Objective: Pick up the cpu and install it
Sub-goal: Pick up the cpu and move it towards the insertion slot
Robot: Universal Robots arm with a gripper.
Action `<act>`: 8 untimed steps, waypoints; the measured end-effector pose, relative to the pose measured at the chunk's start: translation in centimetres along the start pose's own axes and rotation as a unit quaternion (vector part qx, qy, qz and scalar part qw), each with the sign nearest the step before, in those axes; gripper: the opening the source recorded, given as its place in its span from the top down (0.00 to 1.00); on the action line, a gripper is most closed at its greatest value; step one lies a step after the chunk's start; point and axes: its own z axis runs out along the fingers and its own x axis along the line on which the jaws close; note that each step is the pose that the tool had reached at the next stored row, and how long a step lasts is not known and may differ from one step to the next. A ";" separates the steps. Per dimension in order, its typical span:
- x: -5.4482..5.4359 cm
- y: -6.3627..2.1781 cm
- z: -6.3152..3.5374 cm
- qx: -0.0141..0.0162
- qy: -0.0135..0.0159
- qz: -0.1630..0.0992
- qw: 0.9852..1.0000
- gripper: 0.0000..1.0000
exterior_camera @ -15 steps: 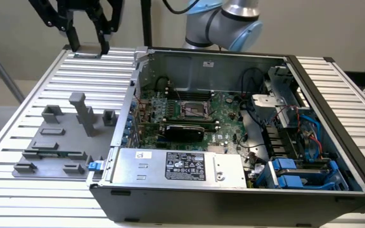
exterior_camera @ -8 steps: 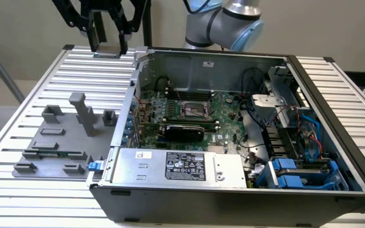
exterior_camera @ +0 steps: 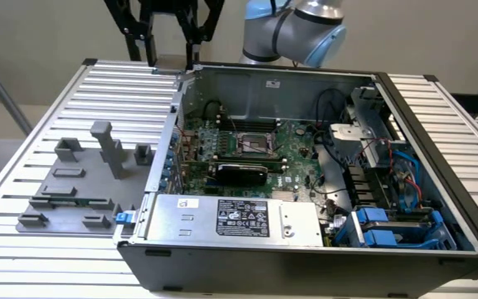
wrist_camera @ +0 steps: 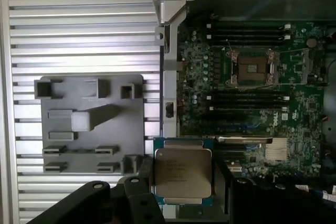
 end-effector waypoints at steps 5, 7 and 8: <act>-2.3 0.67 0.08 0.000 0.000 0.000 1.000 0.45; -3.2 1.07 0.17 0.000 0.000 0.000 1.000 0.45; -3.6 1.32 0.25 0.000 0.000 0.000 1.000 0.45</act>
